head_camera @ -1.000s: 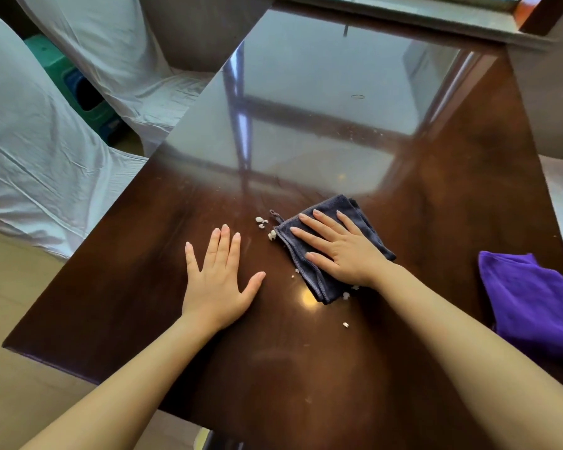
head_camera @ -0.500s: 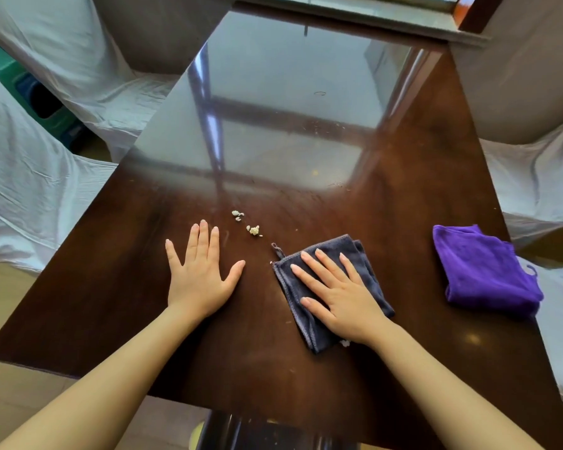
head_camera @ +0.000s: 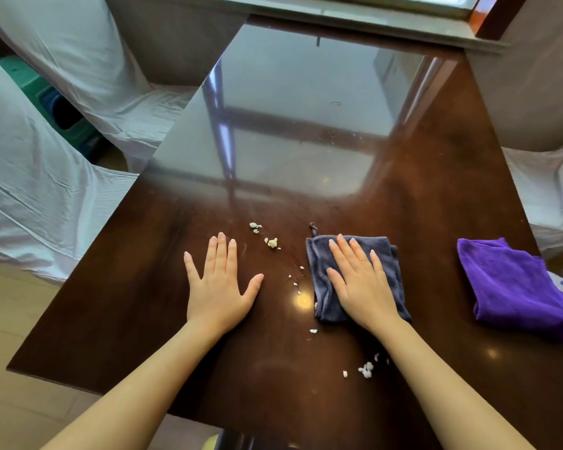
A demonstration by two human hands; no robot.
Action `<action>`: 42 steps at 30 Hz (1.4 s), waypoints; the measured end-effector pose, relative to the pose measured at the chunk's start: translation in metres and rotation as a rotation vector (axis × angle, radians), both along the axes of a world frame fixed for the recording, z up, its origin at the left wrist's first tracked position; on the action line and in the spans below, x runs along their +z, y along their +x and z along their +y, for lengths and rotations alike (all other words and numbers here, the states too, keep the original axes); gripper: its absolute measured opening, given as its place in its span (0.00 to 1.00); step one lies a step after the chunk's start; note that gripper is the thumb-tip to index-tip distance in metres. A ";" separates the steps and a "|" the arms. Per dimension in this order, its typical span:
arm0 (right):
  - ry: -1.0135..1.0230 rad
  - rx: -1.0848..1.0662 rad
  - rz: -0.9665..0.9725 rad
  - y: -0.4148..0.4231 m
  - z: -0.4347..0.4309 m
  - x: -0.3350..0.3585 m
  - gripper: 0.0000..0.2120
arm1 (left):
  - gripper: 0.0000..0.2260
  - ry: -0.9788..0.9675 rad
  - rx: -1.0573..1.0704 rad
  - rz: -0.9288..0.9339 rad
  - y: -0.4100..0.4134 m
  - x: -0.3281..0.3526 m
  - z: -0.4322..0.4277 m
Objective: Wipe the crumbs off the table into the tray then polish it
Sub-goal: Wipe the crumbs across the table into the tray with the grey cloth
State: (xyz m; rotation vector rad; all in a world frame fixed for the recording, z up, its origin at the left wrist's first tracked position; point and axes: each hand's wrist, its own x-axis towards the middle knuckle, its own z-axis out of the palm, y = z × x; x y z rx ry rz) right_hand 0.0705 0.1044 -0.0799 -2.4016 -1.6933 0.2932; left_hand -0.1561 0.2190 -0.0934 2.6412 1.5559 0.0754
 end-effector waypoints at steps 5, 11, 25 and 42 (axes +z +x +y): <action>-0.042 0.013 0.019 0.021 0.048 0.000 0.26 | 0.38 -0.007 0.000 -0.002 -0.001 0.003 -0.001; -0.097 0.222 0.051 0.037 0.115 0.009 0.25 | 0.38 -0.031 0.000 -0.016 -0.001 0.009 0.000; -0.088 0.598 -0.041 0.002 0.168 0.010 0.22 | 0.33 -0.022 -0.009 -0.021 -0.045 0.008 -0.004; -0.150 0.860 -0.030 -0.016 0.060 0.019 0.22 | 0.34 -0.011 -0.049 0.017 -0.055 0.005 -0.002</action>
